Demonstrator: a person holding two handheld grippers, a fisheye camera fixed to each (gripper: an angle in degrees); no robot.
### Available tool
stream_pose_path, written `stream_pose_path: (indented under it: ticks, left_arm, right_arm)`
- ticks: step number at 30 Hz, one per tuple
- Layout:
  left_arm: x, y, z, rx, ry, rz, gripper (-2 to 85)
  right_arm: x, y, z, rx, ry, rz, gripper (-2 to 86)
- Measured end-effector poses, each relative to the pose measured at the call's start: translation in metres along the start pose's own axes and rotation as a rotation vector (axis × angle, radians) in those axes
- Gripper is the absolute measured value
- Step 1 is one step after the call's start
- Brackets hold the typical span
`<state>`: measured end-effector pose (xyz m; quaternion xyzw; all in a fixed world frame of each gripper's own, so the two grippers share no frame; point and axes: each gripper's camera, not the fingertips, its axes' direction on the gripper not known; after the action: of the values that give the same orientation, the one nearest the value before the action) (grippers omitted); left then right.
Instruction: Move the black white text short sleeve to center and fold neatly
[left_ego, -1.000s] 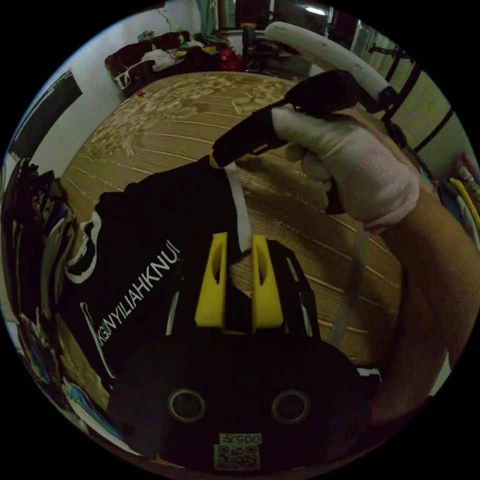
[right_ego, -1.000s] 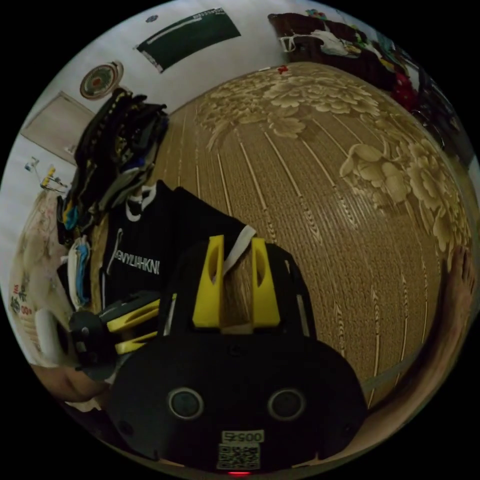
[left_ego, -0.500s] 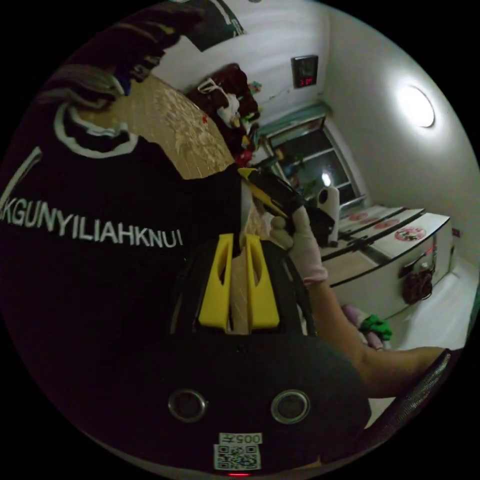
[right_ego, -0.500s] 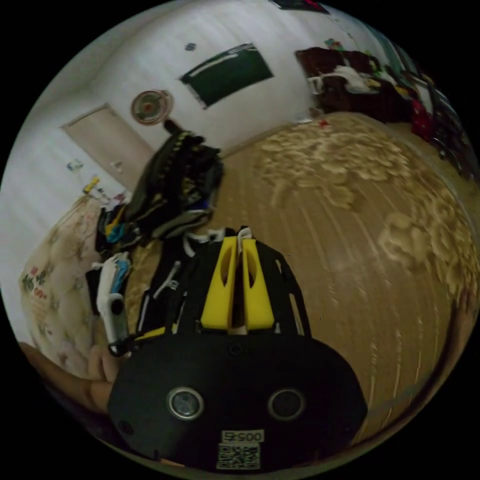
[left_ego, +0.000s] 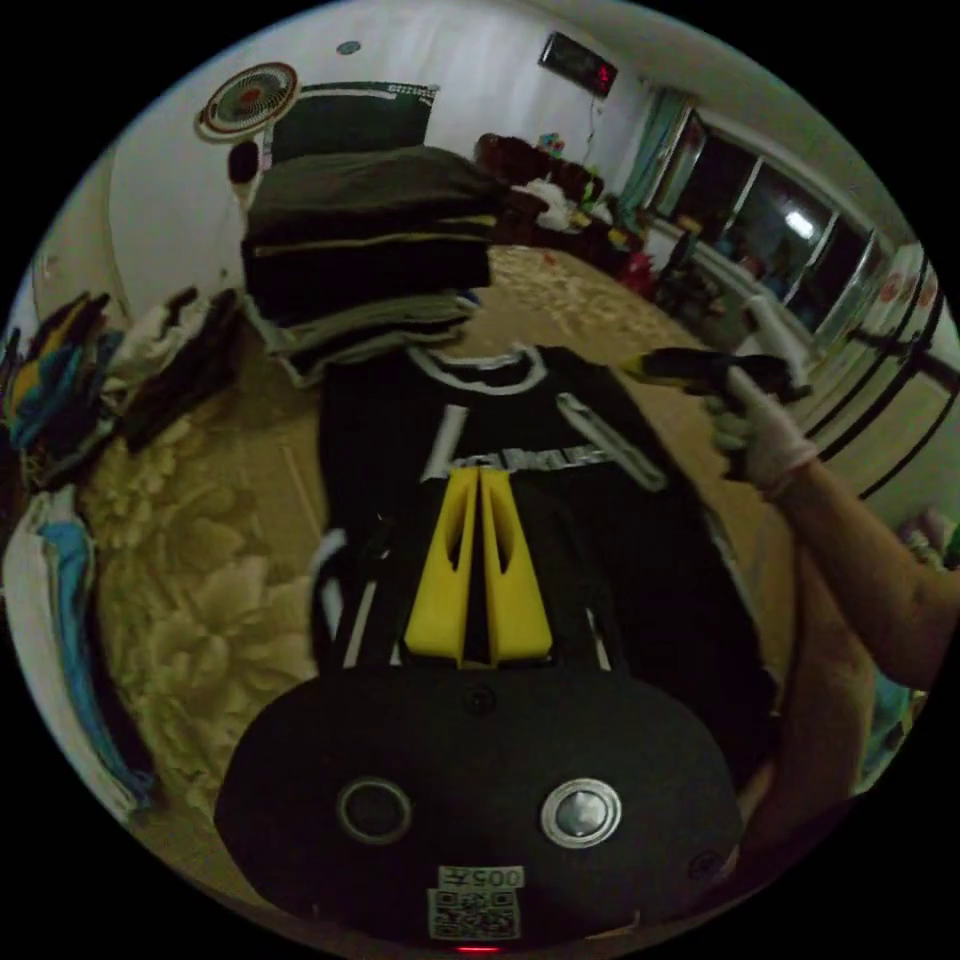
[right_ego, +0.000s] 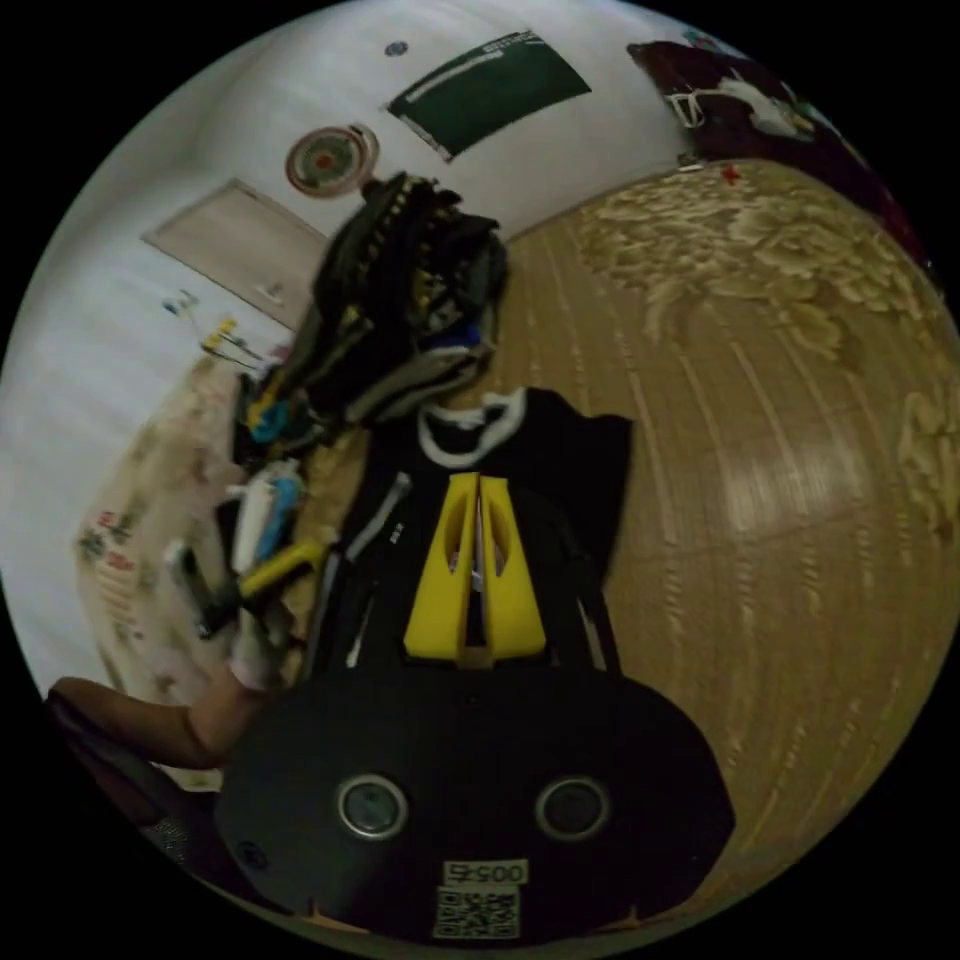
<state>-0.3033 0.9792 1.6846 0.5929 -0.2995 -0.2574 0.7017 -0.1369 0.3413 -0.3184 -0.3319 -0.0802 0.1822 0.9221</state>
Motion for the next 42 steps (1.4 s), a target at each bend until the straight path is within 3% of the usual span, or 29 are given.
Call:
stream_pose_path:
  ticks: [7, 10, 17, 22, 25, 33, 42]
  left_arm:
    - [-0.035, -0.022, 0.051, -0.165, -0.082, 0.049, -0.6]
    - [-0.039, -0.018, 0.057, -0.163, -0.092, 0.049, -0.7]
    - [-0.058, -0.001, 0.045, -0.134, -0.105, 0.039, -0.7]
    - [-0.080, 0.017, 0.001, -0.148, 0.011, 0.063, -0.7]
    - [-0.086, 0.046, -0.047, -0.123, 0.092, 0.190, -0.7]
    - [-0.090, 0.162, -0.129, -0.536, 0.259, 0.637, 0.5]
    - [-0.114, 0.215, -0.159, -0.978, 0.373, 0.687, 8.4]
  right_arm:
    - [0.003, 0.026, 0.050, -0.179, 0.297, -0.106, -1.0]
    - [0.007, 0.034, 0.057, -0.156, 0.323, -0.118, -1.0]
    - [0.034, 0.046, 0.067, -0.151, 0.278, -0.066, -1.0]
    - [0.056, 0.075, 0.042, -0.127, 0.063, -0.009, -1.0]
    - [0.059, 0.113, 0.017, -0.149, 0.029, -0.048, -1.0]
    - [0.082, 0.242, -0.016, -0.317, -0.066, 0.054, -0.2]
    - [0.107, 0.317, -0.011, -0.539, -0.047, 0.171, 7.6]
